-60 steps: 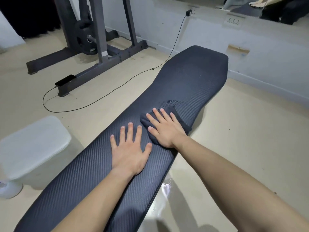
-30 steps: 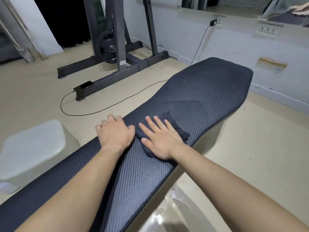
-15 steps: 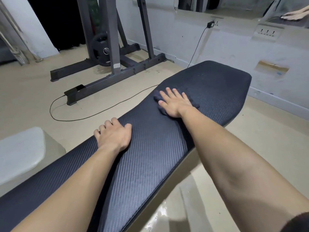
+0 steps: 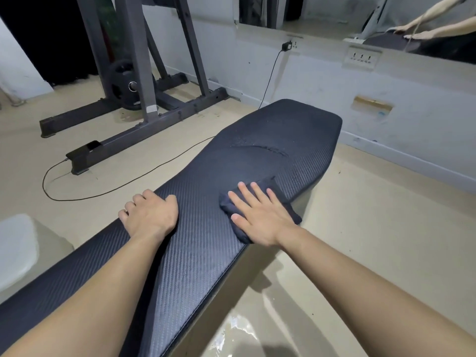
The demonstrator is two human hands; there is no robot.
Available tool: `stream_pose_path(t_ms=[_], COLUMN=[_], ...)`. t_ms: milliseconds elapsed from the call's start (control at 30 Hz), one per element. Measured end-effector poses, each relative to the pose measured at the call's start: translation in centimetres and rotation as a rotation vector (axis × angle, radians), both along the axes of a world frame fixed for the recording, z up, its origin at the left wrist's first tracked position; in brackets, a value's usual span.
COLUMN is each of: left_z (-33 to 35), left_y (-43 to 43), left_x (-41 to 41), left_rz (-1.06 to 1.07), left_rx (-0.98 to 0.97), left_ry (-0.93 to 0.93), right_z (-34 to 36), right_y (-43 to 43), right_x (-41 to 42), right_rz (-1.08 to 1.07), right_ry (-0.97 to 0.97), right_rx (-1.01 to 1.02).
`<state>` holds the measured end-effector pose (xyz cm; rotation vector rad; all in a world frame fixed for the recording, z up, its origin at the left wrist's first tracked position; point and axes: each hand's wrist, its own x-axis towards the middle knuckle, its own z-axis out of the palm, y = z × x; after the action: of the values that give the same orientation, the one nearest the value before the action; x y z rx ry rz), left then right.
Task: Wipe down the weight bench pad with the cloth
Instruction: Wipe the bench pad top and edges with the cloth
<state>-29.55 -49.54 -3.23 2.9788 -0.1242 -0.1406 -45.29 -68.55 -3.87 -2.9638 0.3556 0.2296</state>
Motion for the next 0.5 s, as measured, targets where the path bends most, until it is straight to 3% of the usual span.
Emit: stream_pose_path(t_ms=[100, 200, 500], left_z=[0.1, -0.6, -2.2], left_y=[-1.3, -3.1, -4.3], left_x=[0.5, 0.7, 1.8], left_rz=[0.053, -0.101, -0.194], left_rx=[-0.001, 0.055, 0.024], left_ry=[0.028, -0.067, -0.159], right_z=[0.1, 0.2, 0.2], right_y=[0.9, -0.1, -9.8], right_x=[1.6, 4.3, 11.9], right_rz=[0.083, 0.101, -0.152], right_ry=[-0.003, -0.007, 0.007], right_rx=[-0.003, 0.015, 0.013])
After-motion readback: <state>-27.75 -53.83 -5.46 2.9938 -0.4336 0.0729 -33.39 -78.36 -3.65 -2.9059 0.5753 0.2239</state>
